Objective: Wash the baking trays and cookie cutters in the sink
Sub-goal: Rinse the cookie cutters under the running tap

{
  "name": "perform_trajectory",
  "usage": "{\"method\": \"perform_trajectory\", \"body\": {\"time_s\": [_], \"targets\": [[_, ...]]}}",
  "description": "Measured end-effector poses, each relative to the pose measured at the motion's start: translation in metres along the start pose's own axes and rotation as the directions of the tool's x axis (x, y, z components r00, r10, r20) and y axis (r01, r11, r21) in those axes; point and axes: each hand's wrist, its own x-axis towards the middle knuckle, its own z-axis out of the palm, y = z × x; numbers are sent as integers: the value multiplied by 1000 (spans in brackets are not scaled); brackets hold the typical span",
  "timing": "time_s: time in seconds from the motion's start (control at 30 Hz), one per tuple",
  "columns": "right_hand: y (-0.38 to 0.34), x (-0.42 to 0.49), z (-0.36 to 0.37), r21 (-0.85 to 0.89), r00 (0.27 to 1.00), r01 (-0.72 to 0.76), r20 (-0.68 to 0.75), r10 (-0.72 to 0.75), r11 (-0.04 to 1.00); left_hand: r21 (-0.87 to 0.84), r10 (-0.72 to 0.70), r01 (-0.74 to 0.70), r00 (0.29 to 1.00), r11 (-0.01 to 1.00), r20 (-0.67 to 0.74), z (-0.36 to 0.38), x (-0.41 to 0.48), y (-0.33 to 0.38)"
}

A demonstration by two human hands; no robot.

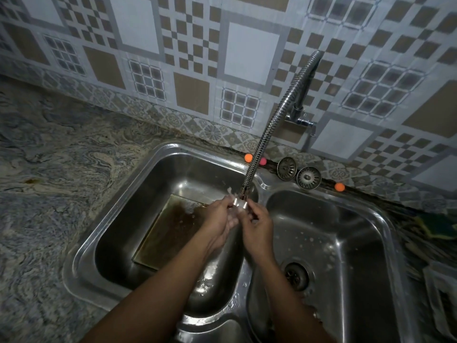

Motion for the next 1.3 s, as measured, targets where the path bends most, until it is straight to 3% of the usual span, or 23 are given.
{"method": "perform_trajectory", "body": {"time_s": [0.07, 0.13, 0.2, 0.37, 0.57, 0.63, 0.73, 0.83, 1.03, 1.13, 1.2, 1.3], "targets": [[1, -2, 5, -59, 999, 8, -41, -10, 998, 134, 91, -88, 996, 987, -17, 3, -3, -6], [1, 0, 11, -156, 991, 26, -125, -46, 987, 381, 231, -201, 972, 902, -33, 5, -6, -15], [0, 5, 16, -200, 979, 27, -194, -66, 980, 491, 326, -269, 945, 829, -32, 5, -8, -22], [1, 11, 14, -245, 963, 87, -229, -145, 966, 398, 304, -266, 952, 878, -35, 6, -6, -17], [-6, -10, 21, -167, 951, 262, -125, -283, 951, 264, 252, -175, 922, 948, -295, 6, 4, -11], [-7, -11, 24, -49, 955, 220, -193, -225, 974, 310, 246, -154, 926, 938, -285, 3, 4, -12], [-8, -1, 19, 201, 958, 76, -285, -16, 977, 321, 186, -112, 960, 940, -211, -6, -1, -8], [-10, 11, 10, 260, 971, -9, -227, 70, 966, 327, 172, -124, 977, 937, -123, -10, -3, -2], [-1, 23, 9, -8, 996, -9, -88, 9, 1000, 490, 309, -205, 941, 848, -141, -13, 0, 0], [-2, 22, 9, 4, 997, -45, -68, 46, 999, 459, 371, -261, 913, 849, -168, -12, -1, -1], [-5, 17, 5, 90, 996, -52, -68, 58, 995, 366, 332, -251, 926, 896, -179, -8, -4, 2], [-6, 9, 1, 64, 999, 37, -18, -36, 997, 254, 215, -175, 967, 951, -138, -5, -7, 7]]}}
